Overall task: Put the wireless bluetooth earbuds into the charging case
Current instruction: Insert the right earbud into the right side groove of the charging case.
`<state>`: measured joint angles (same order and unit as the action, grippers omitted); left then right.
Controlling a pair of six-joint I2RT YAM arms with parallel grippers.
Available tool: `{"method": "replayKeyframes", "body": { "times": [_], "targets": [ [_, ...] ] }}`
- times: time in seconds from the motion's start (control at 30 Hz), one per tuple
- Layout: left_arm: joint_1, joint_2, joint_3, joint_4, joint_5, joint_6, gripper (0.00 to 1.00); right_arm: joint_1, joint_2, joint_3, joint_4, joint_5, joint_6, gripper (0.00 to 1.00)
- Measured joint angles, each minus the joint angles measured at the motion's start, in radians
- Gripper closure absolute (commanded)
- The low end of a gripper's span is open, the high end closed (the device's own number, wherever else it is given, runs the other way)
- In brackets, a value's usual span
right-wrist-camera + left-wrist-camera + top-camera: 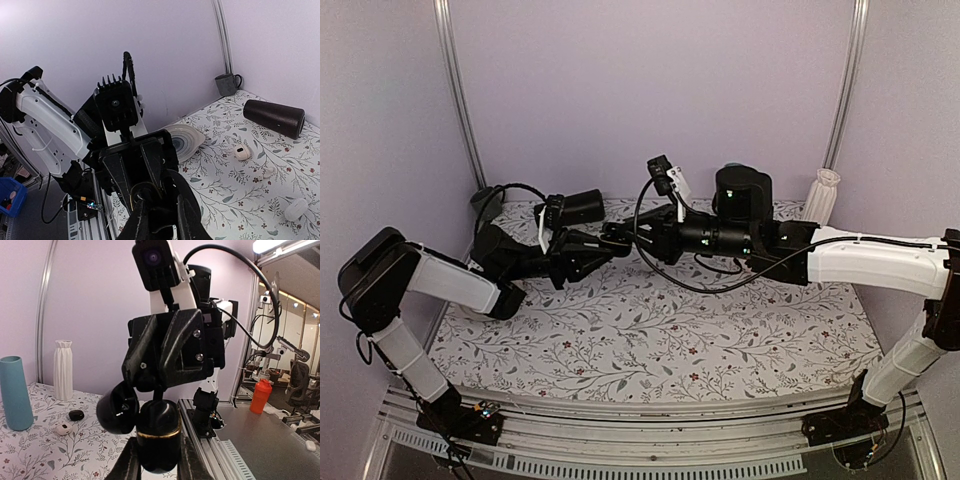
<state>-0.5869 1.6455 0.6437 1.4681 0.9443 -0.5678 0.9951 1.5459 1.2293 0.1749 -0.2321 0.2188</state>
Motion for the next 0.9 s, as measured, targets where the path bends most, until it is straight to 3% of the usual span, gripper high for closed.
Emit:
{"method": "replayKeyframes", "body": {
  "times": [0.9],
  "targets": [
    [0.005, -0.002, -0.004, 0.0, -0.029, 0.011, 1.0, 0.002, 0.0, 0.0, -0.027, 0.013, -0.016, 0.74]
  ]
}}
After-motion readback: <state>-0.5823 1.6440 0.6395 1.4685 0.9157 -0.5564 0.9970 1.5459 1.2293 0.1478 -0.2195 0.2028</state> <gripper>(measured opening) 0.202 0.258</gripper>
